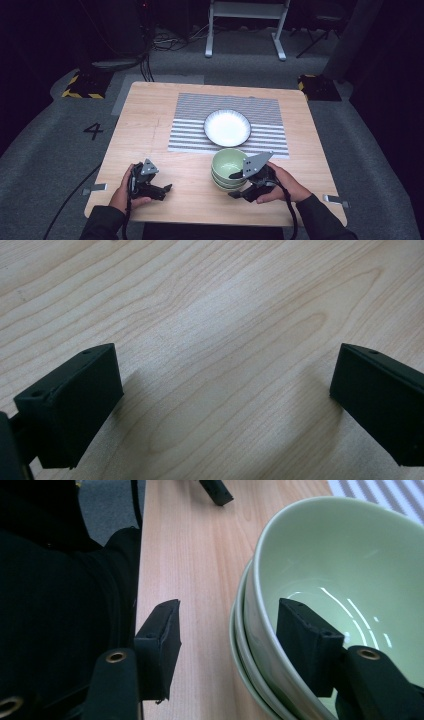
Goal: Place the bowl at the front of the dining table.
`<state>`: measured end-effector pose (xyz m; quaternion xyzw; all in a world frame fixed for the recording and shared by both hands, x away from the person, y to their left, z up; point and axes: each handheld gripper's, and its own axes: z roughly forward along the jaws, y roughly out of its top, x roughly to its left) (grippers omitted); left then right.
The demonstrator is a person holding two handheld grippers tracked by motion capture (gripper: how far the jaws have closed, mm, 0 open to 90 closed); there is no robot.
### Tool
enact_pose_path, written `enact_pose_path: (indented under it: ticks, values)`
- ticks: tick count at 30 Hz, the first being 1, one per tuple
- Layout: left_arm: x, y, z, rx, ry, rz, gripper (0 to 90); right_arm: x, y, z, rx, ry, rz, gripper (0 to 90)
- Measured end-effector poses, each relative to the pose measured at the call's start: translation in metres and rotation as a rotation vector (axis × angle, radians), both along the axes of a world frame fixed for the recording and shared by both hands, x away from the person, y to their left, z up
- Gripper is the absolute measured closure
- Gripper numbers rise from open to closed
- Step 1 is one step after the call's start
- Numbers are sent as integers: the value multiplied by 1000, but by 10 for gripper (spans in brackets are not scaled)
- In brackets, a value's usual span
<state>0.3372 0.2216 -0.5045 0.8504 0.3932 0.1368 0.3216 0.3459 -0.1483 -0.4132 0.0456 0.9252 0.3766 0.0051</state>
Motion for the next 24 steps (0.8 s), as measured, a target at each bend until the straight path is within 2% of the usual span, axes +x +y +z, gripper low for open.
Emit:
enact_pose_path:
  ticks: [4,6,8,12,14,18,24]
  values:
    - [0,0,0,0,0,0,4,4,4,-1,-10,34,12,523]
    - [0,0,0,0,0,0,4,7,6,-3,-26,51,-1,606]
    - [0,0,0,0,0,0,4,9,7,-3,-25,63,-5,634]
    - [0,0,0,0,0,0,4,16,7,-5,-9,115,-11,755]
    - [0,0,0,0,0,0,4,21,6,-5,14,157,-19,774]
    - [0,0,0,0,0,0,4,20,6,-2,10,129,-8,800]
    - [0,0,0,0,0,0,4,20,8,1,14,113,3,818]
